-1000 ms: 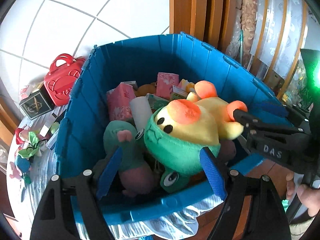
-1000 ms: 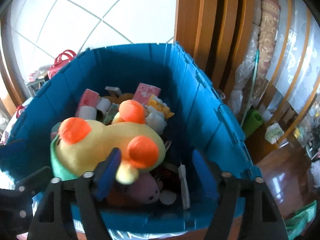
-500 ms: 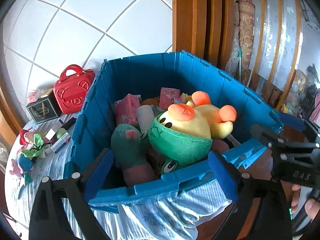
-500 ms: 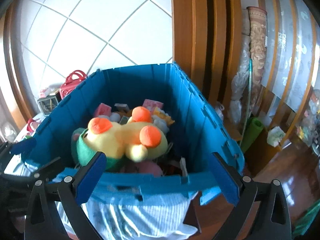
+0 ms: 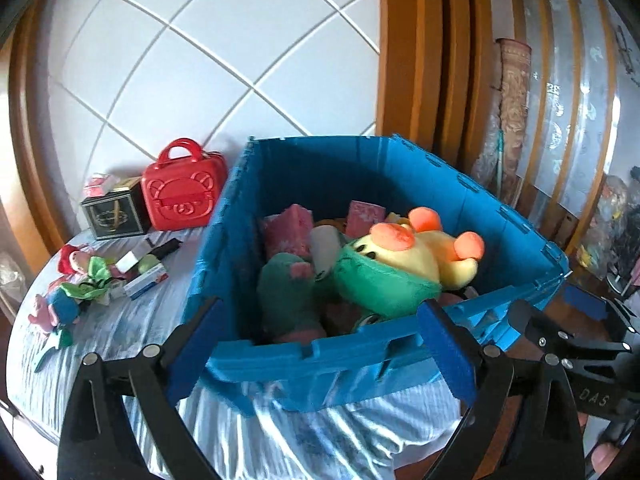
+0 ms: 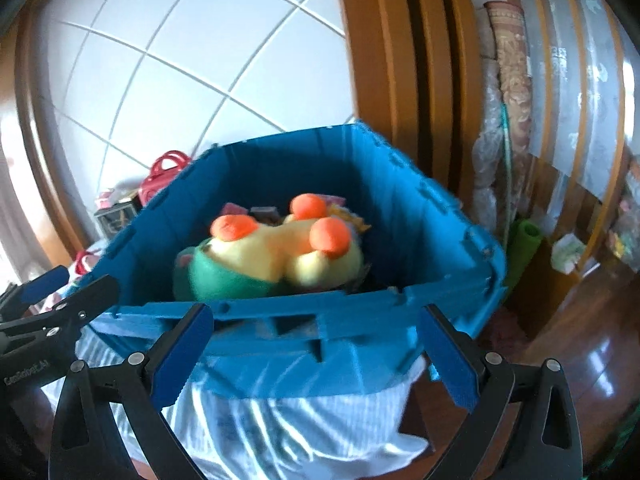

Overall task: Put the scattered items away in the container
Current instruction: 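Withdraw both tools from the box back over the bed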

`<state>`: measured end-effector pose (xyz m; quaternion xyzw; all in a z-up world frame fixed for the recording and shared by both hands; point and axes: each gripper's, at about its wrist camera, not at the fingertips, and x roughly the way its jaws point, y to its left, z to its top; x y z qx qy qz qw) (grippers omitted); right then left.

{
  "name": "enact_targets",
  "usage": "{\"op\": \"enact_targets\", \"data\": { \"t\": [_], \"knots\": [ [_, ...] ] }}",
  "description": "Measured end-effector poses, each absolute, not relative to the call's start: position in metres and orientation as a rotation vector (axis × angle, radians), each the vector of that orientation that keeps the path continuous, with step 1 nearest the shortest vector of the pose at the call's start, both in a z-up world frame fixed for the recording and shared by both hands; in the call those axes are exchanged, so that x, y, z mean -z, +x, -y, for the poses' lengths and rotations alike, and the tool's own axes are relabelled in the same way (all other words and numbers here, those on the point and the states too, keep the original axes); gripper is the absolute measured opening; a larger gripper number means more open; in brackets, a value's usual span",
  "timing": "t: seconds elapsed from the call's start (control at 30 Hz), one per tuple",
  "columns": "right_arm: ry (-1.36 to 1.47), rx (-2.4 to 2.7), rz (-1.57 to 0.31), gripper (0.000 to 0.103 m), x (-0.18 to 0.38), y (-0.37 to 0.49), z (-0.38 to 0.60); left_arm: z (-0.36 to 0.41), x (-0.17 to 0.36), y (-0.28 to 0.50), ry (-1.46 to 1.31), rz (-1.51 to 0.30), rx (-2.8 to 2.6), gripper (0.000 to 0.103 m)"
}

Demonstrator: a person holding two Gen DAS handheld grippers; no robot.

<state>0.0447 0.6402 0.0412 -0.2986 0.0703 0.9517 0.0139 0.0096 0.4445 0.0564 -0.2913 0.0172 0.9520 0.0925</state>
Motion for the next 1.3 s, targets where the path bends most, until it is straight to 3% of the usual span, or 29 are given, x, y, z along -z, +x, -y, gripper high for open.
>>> {"op": "enact_targets", "data": {
  "t": [0.3,0.67,0.93,1.17,1.3],
  "knots": [
    [-0.855,-3.062,-0.219,0.103,-0.058,0.050,-0.573,-0.376,-0.058,0.020,-0.875,-0.009,-2.900,0.097],
    [-0.782,-3.147,-0.143,0.103,-0.062,0.045,-0.405,-0.194,-0.045,0.034,-0.890,0.076,-2.984,0.097],
    [-0.914,-3.201,-0.108,0.103,-0.044,0.025,-0.291,-0.077,-0.026,0.038,-0.890,0.158,-3.019,0.097],
    [-1.040,-3.272,-0.014,0.103,-0.023,-0.027,-0.218,0.010,0.005,0.004,-1.058,0.329,-3.103,0.097],
    [-1.118,-3.310,-0.034,0.103,-0.003,-0.070,-0.190,0.049,0.021,-0.022,-1.141,0.334,-3.167,0.097]
  ]
}}
